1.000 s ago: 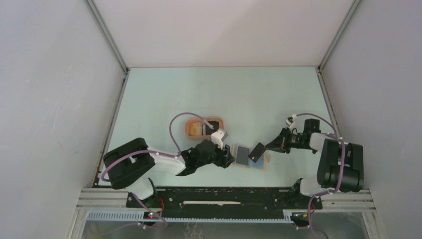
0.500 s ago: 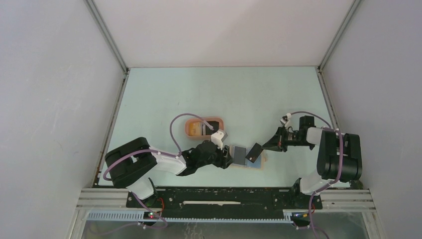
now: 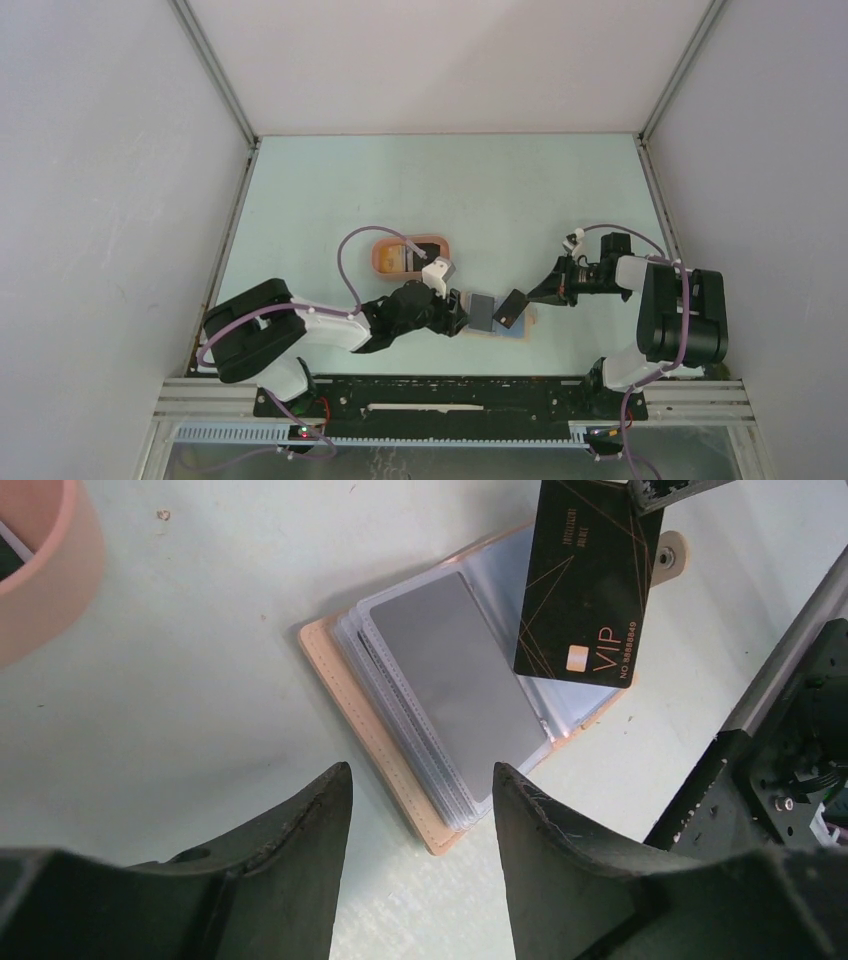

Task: Put the credit cards into the card holder
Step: Insert the credit card into the card holder.

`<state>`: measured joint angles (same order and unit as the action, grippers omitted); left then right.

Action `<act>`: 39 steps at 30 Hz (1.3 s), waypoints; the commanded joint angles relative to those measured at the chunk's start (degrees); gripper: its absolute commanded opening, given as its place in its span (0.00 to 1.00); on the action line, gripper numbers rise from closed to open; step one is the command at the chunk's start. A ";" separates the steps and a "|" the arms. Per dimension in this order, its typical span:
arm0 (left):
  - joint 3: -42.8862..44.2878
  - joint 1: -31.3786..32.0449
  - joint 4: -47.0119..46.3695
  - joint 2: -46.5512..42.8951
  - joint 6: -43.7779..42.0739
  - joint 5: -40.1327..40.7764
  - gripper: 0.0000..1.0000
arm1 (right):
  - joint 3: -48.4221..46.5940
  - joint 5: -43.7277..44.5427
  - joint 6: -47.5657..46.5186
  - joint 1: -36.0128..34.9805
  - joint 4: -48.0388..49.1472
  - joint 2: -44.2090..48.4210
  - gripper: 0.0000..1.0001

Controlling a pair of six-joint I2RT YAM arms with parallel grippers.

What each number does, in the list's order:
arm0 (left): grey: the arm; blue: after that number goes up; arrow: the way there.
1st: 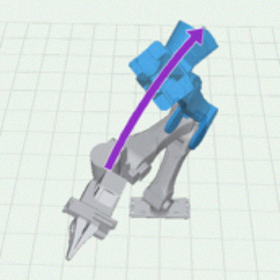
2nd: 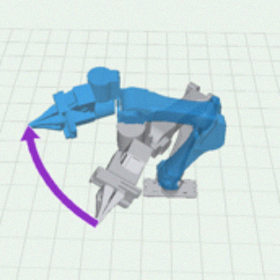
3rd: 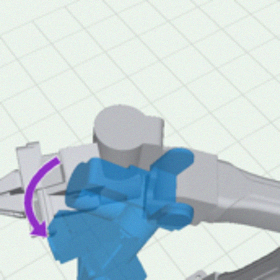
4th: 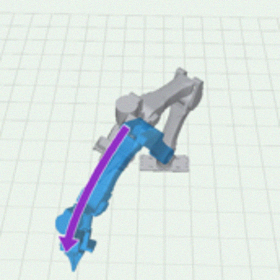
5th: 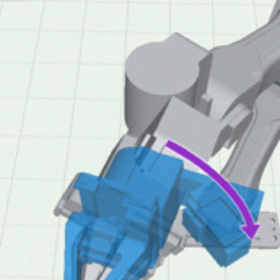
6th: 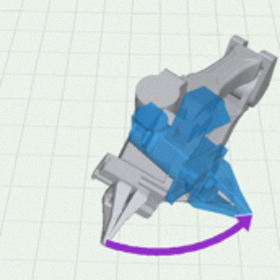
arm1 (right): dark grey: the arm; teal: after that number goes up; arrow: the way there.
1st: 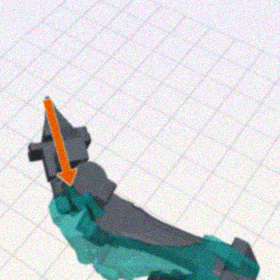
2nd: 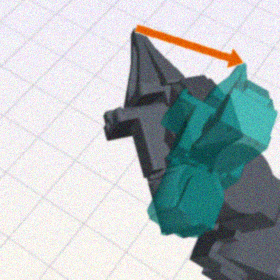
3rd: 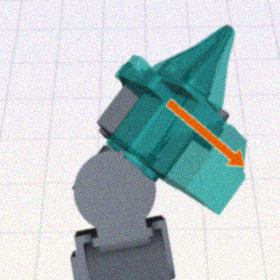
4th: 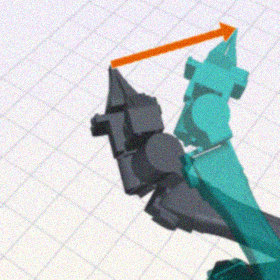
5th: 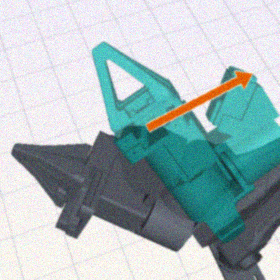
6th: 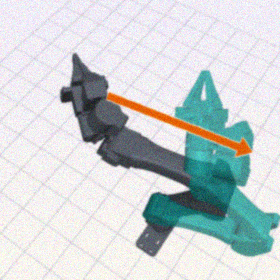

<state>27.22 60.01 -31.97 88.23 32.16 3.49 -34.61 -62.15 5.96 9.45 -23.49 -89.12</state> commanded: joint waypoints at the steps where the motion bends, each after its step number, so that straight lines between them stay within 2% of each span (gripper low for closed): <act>1: 0.11 0.37 -0.57 -2.10 0.64 1.44 0.59 | -1.06 1.80 0.33 -0.74 0.07 1.51 0.00; 25: 0.82 0.37 -1.87 1.15 1.32 -1.29 0.59 | -2.69 3.83 -0.87 -2.21 0.07 -0.96 0.00; 39: 0.29 0.28 -1.87 0.54 1.08 -1.11 0.59 | -3.01 3.96 -1.68 -1.28 -0.78 1.65 0.00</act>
<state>27.22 60.05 -32.03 89.25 33.06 2.61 -36.29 -58.30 5.39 8.01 -24.03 -88.55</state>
